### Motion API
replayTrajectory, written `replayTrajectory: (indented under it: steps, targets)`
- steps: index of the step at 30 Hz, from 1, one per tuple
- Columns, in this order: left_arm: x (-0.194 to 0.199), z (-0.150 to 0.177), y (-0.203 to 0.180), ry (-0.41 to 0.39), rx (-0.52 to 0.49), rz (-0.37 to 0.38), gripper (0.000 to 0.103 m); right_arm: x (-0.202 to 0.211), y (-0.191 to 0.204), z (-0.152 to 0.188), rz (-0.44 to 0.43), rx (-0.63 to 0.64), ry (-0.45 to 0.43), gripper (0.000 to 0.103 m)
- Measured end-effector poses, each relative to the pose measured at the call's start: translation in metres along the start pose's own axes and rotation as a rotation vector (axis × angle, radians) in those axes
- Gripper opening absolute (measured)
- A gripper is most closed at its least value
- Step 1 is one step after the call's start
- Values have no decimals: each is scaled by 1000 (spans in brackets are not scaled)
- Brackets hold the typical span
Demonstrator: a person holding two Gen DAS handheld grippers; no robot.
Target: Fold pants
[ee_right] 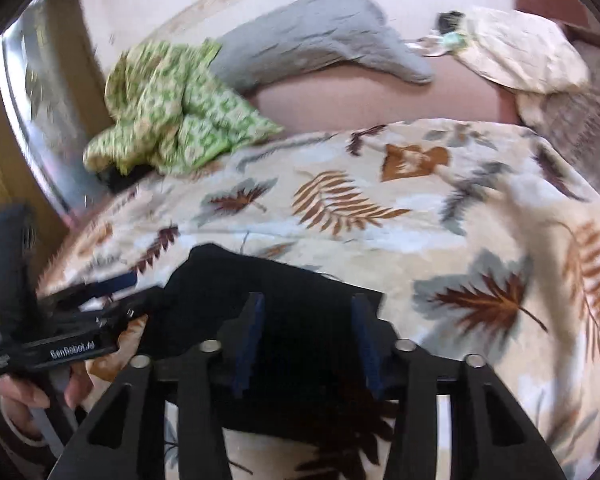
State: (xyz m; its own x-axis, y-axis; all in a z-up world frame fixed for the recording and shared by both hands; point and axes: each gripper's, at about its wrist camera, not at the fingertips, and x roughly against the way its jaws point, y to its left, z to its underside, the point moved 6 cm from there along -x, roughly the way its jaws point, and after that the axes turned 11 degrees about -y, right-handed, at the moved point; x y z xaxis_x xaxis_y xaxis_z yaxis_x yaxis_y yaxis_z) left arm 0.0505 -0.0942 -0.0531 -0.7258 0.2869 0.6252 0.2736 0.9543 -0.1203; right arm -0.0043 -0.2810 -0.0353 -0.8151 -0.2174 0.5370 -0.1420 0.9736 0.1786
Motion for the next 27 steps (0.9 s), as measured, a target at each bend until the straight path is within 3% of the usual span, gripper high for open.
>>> replayTrajectory:
  steps: [3,7,11,27]
  targets:
    - [-17,11,-2,43,-4,-8,78,-26,8,8,57,62,47,37]
    - [-23,19,-1,40,13,-15,84,-49,9,23,117,98,104,37]
    - [-28,20,1,48,48,-6,86,-55,5,30,115,107,101,38]
    - [-19,19,1,35,35,-20,87,-52,7,27,119,115,100,38]
